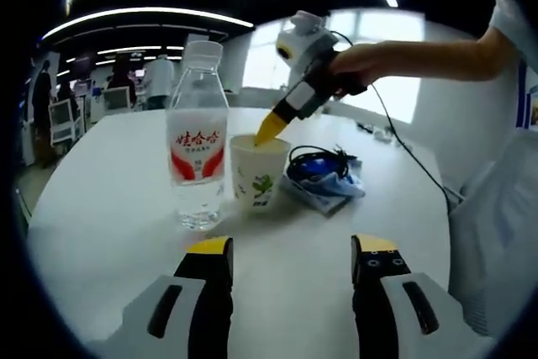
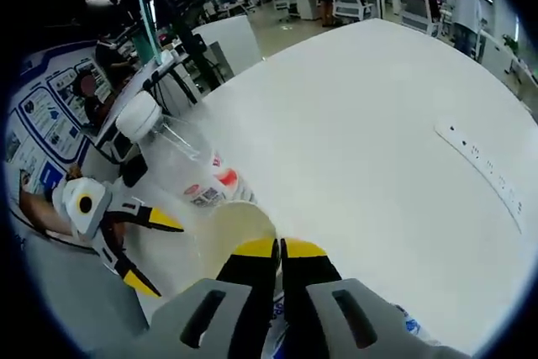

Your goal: Arrange the tabletop items into an orderly group along one side of the table until the central work area is clear of visible clutter.

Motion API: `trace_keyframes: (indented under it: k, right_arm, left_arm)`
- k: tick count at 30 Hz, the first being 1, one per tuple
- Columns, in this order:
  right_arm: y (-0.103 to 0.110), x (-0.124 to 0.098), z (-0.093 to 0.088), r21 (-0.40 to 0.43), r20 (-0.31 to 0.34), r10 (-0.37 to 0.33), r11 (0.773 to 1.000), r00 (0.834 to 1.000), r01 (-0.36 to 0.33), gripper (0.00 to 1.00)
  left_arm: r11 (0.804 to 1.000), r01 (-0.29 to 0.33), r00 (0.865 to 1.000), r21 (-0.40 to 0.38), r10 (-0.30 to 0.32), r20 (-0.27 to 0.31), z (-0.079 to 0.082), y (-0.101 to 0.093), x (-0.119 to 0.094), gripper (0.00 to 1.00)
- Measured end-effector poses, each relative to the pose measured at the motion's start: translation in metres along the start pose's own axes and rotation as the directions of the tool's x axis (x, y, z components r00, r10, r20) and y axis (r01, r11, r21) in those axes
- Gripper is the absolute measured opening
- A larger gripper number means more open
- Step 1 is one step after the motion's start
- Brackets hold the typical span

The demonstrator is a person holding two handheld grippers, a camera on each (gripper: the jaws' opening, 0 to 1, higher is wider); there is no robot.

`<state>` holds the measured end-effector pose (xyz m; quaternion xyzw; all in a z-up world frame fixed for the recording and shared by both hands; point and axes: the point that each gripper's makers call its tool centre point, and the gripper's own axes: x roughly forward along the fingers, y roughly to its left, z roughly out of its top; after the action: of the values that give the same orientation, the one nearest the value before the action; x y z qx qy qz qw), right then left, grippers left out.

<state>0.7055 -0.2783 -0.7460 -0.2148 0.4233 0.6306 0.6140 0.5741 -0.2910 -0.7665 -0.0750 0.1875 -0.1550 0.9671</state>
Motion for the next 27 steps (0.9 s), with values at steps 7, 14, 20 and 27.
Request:
trace_keyframes:
  k: [7,14,20,27]
  right_arm:
    - [0.002,0.0,0.0,0.0,0.003,0.004,1.0,1.0,-0.004,0.0]
    - [0.005,0.0,-0.001,-0.016,0.006,-0.002,1.0,1.0,0.002,0.09]
    - [0.006,-0.004,0.001,-0.001,0.033,0.015,1.0,0.999,-0.015,0.18]
    - [0.004,-0.01,0.0,0.006,0.069,0.022,1.0,0.997,-0.022,0.3]
  left_arm:
    - [1.0,0.002,1.0,-0.005,-0.002,0.001,-0.001,-0.001,0.0,0.53]
    - [1.0,0.003,1.0,-0.009,-0.003,-0.001,-0.003,0.0,0.0,0.53]
    - [1.0,0.004,1.0,-0.016,-0.004,-0.003,-0.004,-0.002,-0.001,0.53]
    - [0.999,0.005,1.0,-0.036,-0.005,0.002,0.0,-0.004,-0.002,0.54]
